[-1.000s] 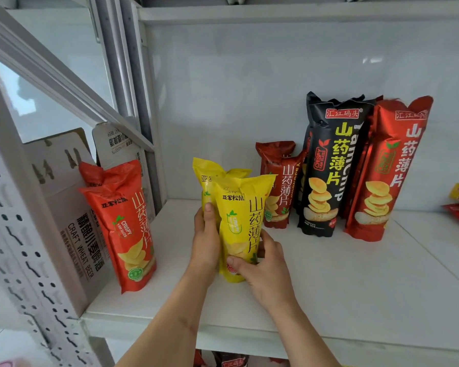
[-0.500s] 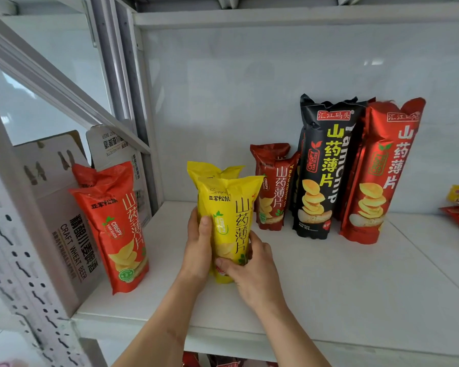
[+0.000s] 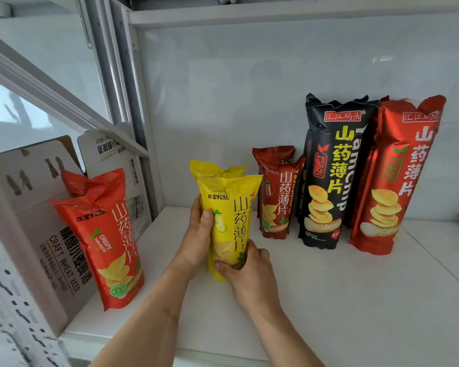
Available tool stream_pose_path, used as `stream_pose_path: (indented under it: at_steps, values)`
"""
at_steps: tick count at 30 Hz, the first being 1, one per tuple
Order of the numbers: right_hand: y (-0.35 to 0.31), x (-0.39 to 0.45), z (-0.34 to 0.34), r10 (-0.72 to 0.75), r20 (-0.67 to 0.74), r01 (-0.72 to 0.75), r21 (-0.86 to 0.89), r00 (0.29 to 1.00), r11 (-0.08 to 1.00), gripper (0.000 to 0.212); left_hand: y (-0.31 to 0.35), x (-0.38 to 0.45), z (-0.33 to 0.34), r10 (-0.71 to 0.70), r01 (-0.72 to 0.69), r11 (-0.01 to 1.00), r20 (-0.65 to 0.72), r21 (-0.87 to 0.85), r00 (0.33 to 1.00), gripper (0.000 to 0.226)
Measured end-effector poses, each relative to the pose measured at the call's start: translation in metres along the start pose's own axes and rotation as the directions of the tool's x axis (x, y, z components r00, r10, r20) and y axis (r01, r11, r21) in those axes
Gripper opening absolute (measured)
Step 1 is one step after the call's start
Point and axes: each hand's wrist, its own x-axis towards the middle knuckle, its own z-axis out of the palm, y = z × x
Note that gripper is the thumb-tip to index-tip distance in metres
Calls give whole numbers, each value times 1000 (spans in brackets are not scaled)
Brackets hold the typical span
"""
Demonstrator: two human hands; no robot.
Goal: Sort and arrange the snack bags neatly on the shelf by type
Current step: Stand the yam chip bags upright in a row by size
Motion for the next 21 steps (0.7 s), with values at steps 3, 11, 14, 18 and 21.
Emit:
stream_pose_path:
  at_steps: [3, 11, 14, 18, 21]
  values:
    - [-2, 15, 4, 21, -15, -21, -6, 1000, 1000, 76, -5, 16, -1, -6, 6, 1000, 25, 3, 1000, 125]
    - [-10, 57, 32, 73, -94, -79, -58, 993, 995, 78, -30, 70, -5, -59, 61, 998, 58, -32, 997, 108]
    - [-12, 71, 41, 84, -127, -93, -60, 988, 994, 73, -38, 86, -5, -98, 103, 993, 80, -64, 992, 101]
    - [-13, 89, 46, 114, -181, -130, -78, 977, 988, 71, -47, 103, 1, -123, 132, 985, 92, -111, 988, 100]
    - [-13, 98, 50, 129, -216, -152, -92, 968, 984, 74, -47, 113, 8, -113, 132, 977, 118, -165, 987, 104]
